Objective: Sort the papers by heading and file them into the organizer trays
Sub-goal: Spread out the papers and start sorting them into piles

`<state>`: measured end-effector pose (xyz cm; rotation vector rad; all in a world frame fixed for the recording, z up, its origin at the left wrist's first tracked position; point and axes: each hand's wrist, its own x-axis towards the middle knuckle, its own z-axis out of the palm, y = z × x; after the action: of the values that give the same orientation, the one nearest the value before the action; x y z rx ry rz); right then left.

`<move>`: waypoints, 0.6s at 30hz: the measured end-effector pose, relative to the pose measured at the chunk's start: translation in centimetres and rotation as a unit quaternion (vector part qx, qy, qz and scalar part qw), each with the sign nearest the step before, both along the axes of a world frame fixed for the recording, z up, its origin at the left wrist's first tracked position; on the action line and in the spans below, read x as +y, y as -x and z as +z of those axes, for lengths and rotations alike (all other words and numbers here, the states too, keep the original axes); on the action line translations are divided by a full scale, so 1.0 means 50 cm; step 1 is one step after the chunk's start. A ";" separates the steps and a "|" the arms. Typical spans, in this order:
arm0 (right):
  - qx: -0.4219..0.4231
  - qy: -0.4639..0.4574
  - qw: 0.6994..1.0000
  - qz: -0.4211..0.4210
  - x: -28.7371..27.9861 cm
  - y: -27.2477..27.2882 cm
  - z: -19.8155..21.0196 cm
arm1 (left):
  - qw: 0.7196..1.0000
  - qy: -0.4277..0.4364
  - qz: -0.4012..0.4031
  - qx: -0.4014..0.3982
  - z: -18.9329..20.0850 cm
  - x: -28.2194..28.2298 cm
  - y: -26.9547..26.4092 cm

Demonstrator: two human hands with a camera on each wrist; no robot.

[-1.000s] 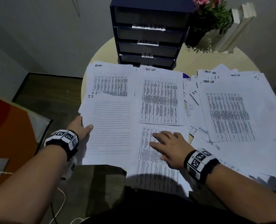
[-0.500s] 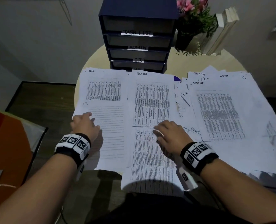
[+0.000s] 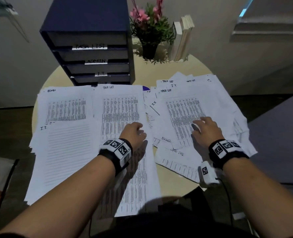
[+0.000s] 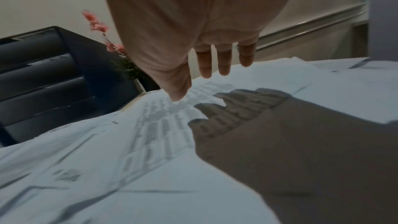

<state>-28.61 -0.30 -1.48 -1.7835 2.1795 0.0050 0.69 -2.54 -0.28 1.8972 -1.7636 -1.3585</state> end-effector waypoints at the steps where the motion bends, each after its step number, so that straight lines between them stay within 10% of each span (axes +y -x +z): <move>1: 0.001 -0.009 1.000 -0.005 0.000 0.024 -0.002 | 1.000 -0.014 0.010 0.007 0.002 -0.004 0.028; 9: -0.073 -0.040 0.994 -0.069 -0.026 0.167 -0.042 | 0.994 -0.044 0.102 -0.010 -0.040 -0.059 0.207; 18: -0.027 -0.079 0.994 0.069 -0.019 0.211 -0.048 | 0.983 -0.022 0.181 -0.037 -0.050 -0.061 0.305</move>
<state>-39.17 -1.22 -3.90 -1.8172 1.9562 0.1547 -14.56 -5.58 -2.79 2.1829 -1.3371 -1.2151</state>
